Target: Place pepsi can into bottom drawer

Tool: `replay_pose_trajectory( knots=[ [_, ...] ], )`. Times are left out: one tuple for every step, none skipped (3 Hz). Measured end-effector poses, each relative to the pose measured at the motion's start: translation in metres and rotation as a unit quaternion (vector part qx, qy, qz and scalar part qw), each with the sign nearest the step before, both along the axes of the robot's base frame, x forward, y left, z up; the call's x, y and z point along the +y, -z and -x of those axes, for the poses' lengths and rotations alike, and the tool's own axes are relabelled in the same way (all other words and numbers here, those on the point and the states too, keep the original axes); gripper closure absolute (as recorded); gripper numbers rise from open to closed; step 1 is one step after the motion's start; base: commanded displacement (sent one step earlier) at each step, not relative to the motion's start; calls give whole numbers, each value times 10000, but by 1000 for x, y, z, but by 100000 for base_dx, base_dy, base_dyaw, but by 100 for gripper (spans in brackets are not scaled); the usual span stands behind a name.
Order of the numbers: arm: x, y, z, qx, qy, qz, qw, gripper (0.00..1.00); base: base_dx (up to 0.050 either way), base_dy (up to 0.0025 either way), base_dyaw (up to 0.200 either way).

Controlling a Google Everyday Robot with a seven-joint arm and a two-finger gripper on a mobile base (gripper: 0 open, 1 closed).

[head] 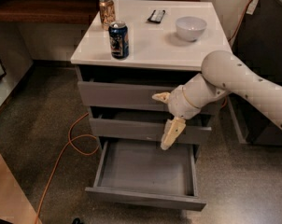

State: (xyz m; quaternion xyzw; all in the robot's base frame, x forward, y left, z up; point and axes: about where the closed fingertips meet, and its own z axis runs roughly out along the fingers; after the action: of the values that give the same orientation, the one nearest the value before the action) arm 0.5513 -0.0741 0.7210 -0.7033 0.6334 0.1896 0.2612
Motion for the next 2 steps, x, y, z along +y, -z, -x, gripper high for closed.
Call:
replay_pose_trajectory(
  knots=[
    [1,-28,-6,-183,-9,152,9997,0,0,0,0],
    [-1,-53,-16,-361,10,247,9990,0,0,0,0]
  ],
)
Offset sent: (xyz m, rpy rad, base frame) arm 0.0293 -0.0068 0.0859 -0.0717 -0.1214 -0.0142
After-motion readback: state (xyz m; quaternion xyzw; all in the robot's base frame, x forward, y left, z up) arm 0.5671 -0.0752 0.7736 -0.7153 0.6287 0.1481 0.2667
